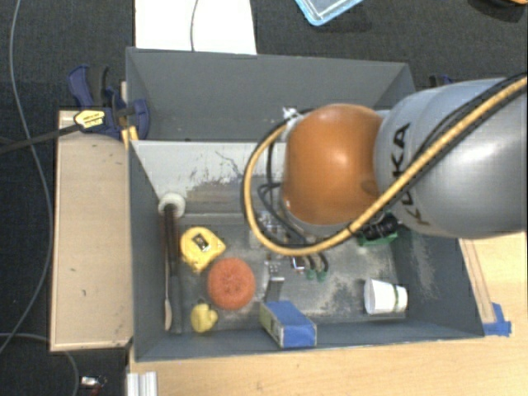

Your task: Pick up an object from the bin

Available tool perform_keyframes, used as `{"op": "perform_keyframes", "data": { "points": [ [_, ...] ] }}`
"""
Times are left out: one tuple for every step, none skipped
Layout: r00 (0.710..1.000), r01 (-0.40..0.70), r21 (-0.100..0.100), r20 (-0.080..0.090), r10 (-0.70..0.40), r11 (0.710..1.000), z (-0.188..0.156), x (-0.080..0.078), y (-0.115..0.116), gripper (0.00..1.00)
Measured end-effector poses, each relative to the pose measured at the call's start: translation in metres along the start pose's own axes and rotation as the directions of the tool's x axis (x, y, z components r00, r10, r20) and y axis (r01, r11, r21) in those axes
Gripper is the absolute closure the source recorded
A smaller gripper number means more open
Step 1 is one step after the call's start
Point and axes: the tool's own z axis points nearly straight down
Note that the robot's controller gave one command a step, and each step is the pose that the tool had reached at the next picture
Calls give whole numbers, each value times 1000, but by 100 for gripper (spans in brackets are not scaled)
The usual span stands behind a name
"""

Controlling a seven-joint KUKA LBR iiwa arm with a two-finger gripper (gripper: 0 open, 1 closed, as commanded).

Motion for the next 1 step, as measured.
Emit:
{"op": "perform_keyframes", "data": {
  "points": [
    [1000, -6, -2, 8, 6, 1000, -4, -2, -1, 0]
  ]
}}
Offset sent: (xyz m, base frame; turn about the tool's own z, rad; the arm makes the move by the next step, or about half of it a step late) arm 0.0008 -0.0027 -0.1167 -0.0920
